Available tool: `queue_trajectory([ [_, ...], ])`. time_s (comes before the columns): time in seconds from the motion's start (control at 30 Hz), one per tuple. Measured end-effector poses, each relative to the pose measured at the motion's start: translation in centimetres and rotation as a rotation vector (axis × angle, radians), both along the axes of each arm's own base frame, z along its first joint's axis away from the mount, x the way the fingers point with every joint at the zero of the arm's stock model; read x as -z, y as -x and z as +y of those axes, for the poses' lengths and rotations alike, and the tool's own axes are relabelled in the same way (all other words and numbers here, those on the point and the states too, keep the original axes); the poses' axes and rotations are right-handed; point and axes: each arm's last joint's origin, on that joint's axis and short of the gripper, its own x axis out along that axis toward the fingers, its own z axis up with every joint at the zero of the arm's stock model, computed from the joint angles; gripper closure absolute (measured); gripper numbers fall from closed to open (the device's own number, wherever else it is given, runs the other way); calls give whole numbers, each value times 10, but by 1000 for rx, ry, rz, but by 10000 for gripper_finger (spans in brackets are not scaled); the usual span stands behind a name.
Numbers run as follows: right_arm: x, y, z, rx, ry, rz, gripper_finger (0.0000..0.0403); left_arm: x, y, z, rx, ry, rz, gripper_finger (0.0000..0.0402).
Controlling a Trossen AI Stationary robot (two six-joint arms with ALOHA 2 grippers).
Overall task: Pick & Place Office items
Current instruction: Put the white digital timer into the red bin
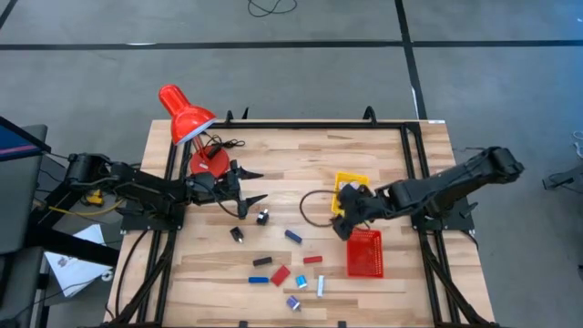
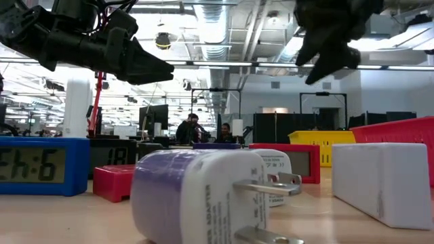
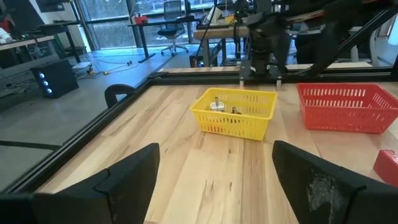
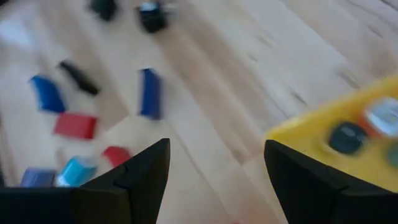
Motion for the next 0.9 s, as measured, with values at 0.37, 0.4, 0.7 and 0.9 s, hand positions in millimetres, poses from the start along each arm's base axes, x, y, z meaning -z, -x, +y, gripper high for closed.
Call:
queue_trajectory([
  [0.37, -9, -8, 22, -226, 92, -139, 150, 0, 0, 0, -1, 6, -1, 97],
  [0.4, -9, -8, 22, -225, 91, -139, 150, 0, 0, 0, -1, 6, -1, 97],
  [0.7, -10, -7, 29, -231, 66, -157, 150, 0, 0, 0, -1, 5, -1, 97],
  [0.9, -9, -7, 29, -212, 49, -159, 150, 0, 0, 0, 0, 4, -1, 97],
])
